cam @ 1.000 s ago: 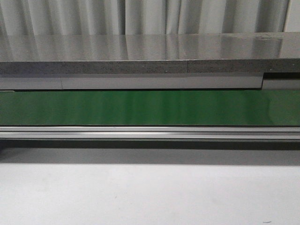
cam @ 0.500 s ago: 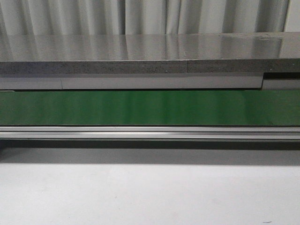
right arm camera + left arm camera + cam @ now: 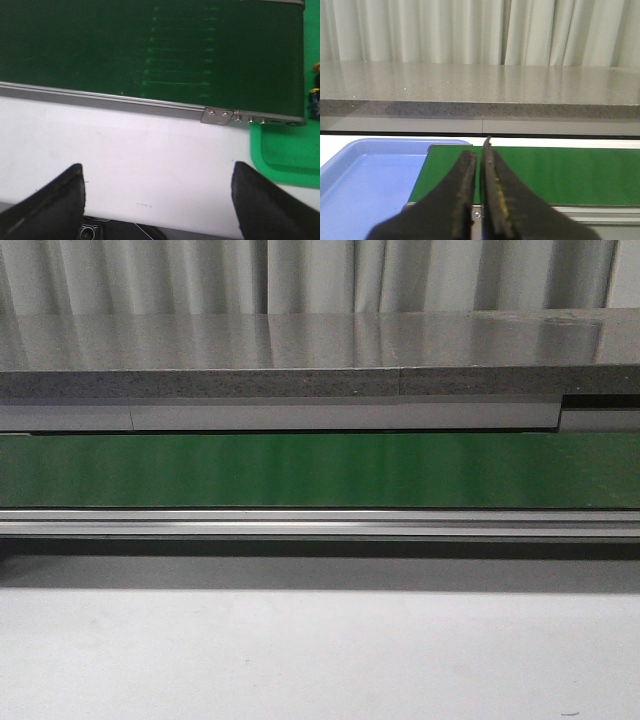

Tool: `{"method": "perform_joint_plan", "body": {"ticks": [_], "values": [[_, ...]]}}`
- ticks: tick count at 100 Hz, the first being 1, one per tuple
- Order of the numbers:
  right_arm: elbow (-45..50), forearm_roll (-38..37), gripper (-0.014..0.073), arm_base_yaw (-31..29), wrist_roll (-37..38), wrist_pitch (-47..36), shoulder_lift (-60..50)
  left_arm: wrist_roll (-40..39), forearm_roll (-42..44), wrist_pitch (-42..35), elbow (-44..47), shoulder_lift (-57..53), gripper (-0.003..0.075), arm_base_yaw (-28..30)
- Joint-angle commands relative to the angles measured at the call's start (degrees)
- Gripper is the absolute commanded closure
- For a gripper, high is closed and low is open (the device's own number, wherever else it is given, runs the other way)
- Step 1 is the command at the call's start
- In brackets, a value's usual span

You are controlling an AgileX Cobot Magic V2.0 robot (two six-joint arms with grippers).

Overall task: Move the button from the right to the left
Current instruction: 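Lower the right gripper over the yellow push button and close on it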

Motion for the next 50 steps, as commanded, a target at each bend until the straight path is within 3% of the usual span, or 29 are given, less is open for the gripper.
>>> {"method": "perform_joint_plan", "body": {"ticks": [1,23,39,50], "values": [[-1.87,0.46,0.0012,0.10,-0.02,-2.87,-0.03,-0.55,-0.16,-4.52,2.34,-2.08,0.0715,-0.49],[-4.40,-5.14,0.0012,-1.10,0.04,-3.10,3.91,-0.55,-0.16,-4.52,2.34,-2.08,0.0715,-0.49],[-8.56,-8.60,0.0012,-6.12,-0.64,-4.28,9.25,-0.55,-0.16,-4.52,2.34,-2.08,0.0715,-0.49],[-11.48,-8.26,0.0012,-10.39,-5.63,-5.62,13.00,-0.55,-0.16,-4.52,2.34,-2.08,0.0715,-0.49]]}}
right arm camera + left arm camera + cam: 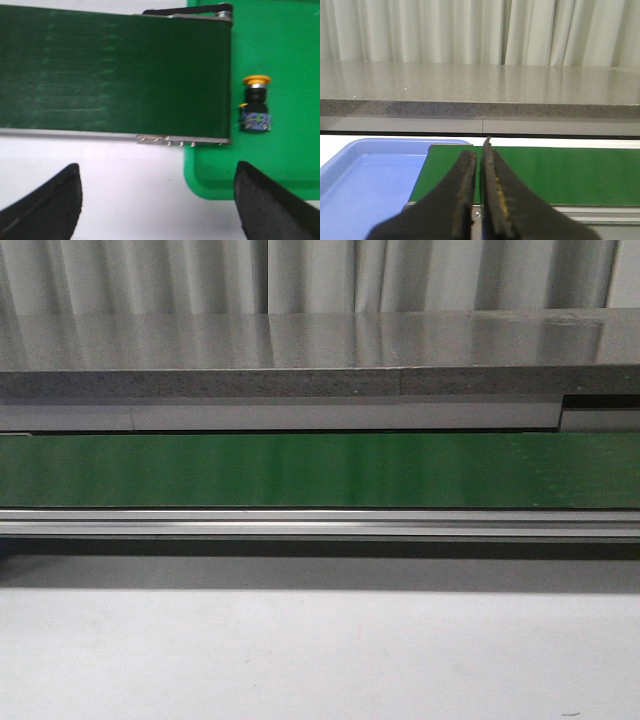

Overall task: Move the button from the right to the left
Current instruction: 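Lower the right gripper over the yellow push button and close on it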

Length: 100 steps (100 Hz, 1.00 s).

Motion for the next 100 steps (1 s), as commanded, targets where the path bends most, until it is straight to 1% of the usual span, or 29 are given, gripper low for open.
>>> {"method": "perform_joint_plan", "body": {"ticks": [1,22,34,41,54,61,66,83,100], "values": [[-4.07,-0.98,0.0012,-3.00,-4.33,-4.30,2.02,-0.55,-0.16,-4.52,2.34,-2.08,0.0715,-0.49],[-8.25,2.85,0.0012,-9.43,-12.96,-7.82,8.90,-0.55,-0.16,-4.52,2.34,-2.08,0.0715,-0.49],[-9.92,6.17,0.0012,-14.41,-18.78,-8.86,13.31,-0.55,-0.16,-4.52,2.34,-2.08,0.0715,-0.49],[-10.18,9.64,0.0012,-17.58,-23.15,-10.41,15.95,-0.55,-0.16,-4.52,2.34,-2.08,0.0715,-0.49],[-10.18,18.33,0.0012,-23.29,-32.02,-12.85,21.15,-0.55,-0.16,-4.52,2.34,-2.08,0.0715,-0.49],[-10.18,22.16,0.0012,-25.26,-36.57,-12.84,23.47,-0.55,-0.16,-4.52,2.34,-2.08,0.0715,-0.49],[-10.18,23.61,0.0012,-26.46,-38.69,-12.98,25.11,-0.55,-0.16,-4.52,2.34,-2.08,0.0715,-0.49],[-10.18,23.12,0.0012,-29.28,-40.53,-14.86,29.56,-0.55,-0.16,-4.52,2.34,-2.08,0.0715,-0.49],[-10.18,18.78,0.0012,-30.20,-40.67,-16.65,31.84,-0.55,-0.16,-4.52,2.34,-2.08,0.0715,-0.49]]}}
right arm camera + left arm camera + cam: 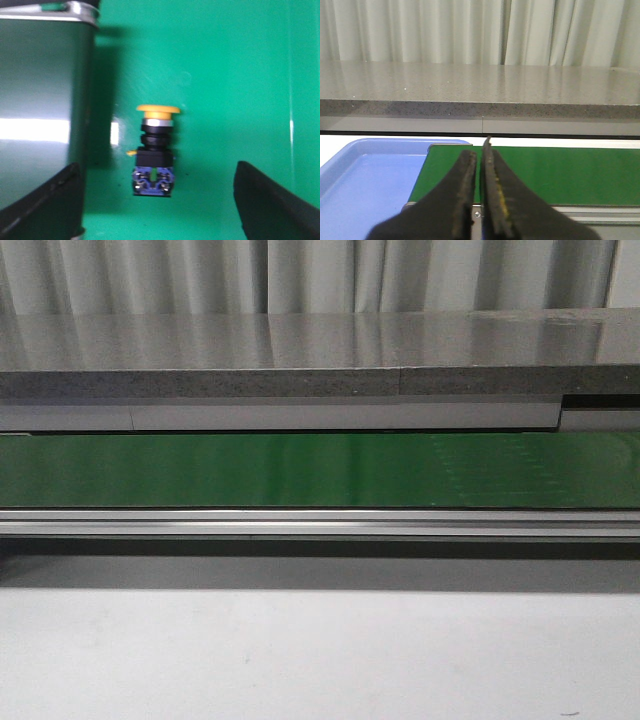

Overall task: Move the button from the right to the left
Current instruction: 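Lower the right gripper over the yellow push button and close on it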

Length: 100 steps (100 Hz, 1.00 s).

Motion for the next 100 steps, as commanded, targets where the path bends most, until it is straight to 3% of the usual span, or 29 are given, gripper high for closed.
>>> {"method": "perform_joint_plan", "body": {"ticks": [1,14,100], "values": [[-1.90,-1.53,0.0012,-0.67,-0.93,-2.88,-1.43,-0.55,-0.16,-4.52,2.34,-2.08,0.0715,-0.49],[-1.90,-4.29,0.0012,-0.67,-0.93,-3.28,0.02,-0.55,-0.16,-4.52,2.34,-2.08,0.0715,-0.49],[-1.84,-4.82,0.0012,-0.62,-5.38,-4.31,11.81,-0.55,-0.16,-4.52,2.34,-2.08,0.0715,-0.49]]}}
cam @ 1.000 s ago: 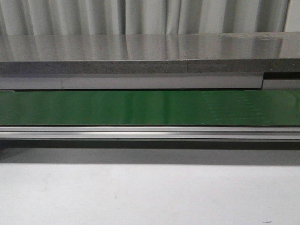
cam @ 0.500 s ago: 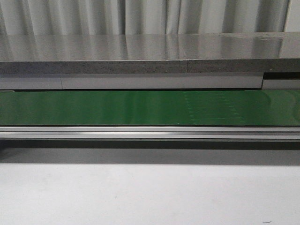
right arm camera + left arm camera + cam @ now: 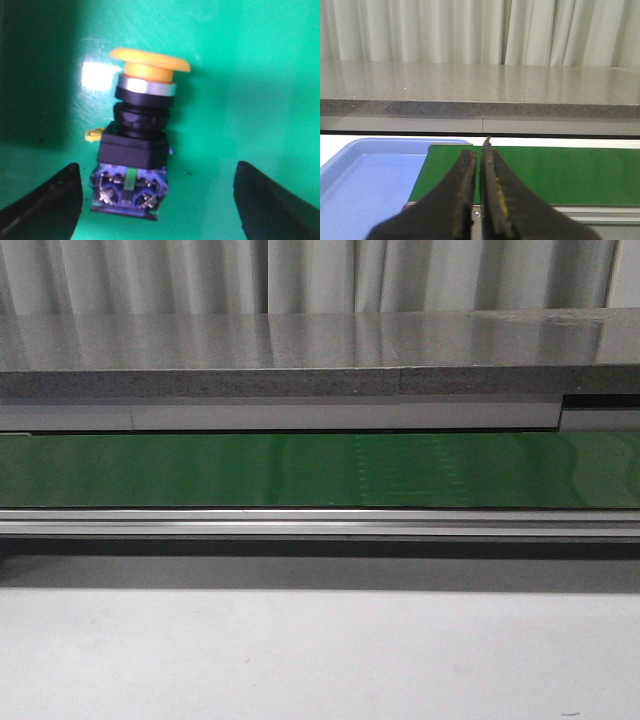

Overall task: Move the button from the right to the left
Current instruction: 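Lower the right gripper over the yellow push button and close on it, then lift the yellow push button with the right gripper onto the conveyor belt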

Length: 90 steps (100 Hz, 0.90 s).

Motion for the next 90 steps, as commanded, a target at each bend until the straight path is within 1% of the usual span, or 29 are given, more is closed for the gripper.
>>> {"method": "perform_joint_plan", "body": {"ticks": [1,38,47,64,71,77,90], "values": [[-1.71,0.17,0.0012,-0.32,-0.70,-1.93,-1.78,-0.55,-0.16,-4.52,2.34,-2.08,0.0715,-0.49],[-1.76,2.08,0.0023,-0.27,-0.74,-3.83,0.96,-0.55,-0.16,-4.52,2.34,-2.08,0.0715,-0.49],[-1.76,2.63,0.0081,-0.27,-0.74,-3.77,1.73,-0.55,-0.16,-4.52,2.34,-2.08,0.0715,-0.49],[-1.76,3.25,0.0261,-0.27,-0.74,-3.64,1.86,-0.55,-0.16,-4.52,2.34,-2.08,0.0715,-0.49],[-1.80,3.25,0.0322,-0.27,-0.74,-3.64,1.51,-0.55,-0.16,-4.52,2.34,-2.08,0.0715,-0.49],[-2.29,3.25,0.0349,-0.32,-0.74,-3.12,1.26,-0.55,-0.16,-4.52,2.34,-2.08,0.0715,-0.49],[-4.10,3.40,0.0351,-0.43,-0.69,-1.70,-0.23,-0.55,-0.16,-4.52,2.34,-2.08,0.0715,-0.49]]}}
